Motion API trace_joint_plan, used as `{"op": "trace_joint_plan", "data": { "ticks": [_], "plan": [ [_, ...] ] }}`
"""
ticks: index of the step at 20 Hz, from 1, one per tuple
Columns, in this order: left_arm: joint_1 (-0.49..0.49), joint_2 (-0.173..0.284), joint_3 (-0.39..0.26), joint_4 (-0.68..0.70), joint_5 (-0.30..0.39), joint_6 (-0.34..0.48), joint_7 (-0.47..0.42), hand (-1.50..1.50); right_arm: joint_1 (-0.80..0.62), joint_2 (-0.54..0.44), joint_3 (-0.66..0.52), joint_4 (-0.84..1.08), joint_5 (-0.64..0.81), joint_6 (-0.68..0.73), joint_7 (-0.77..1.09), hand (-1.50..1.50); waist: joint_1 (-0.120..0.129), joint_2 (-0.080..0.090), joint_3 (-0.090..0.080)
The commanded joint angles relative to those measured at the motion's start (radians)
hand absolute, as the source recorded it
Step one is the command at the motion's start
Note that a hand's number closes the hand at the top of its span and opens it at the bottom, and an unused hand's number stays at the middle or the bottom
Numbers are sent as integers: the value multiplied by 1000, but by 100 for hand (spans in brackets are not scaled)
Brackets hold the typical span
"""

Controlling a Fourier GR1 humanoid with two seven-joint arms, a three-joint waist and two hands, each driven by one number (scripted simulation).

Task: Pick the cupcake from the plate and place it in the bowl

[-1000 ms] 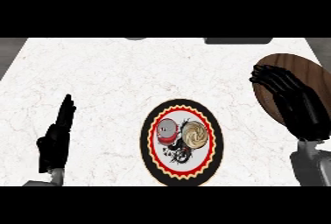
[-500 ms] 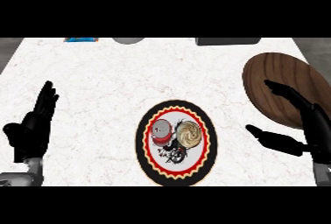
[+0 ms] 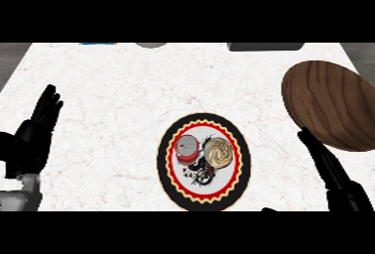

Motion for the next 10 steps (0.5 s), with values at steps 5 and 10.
{"op": "trace_joint_plan", "data": {
  "ticks": [5, 10],
  "plan": [
    [-49, -20, 27, 75, 9, -70, -26, 0, -354, 63, -62, -59, 4, 337, 354, -150, 28, 9, 0],
    [-85, -10, 16, 17, -21, -38, 53, 0, -504, 48, -48, 44, -125, 563, 482, -150, 36, 8, 0]
  ]
}}
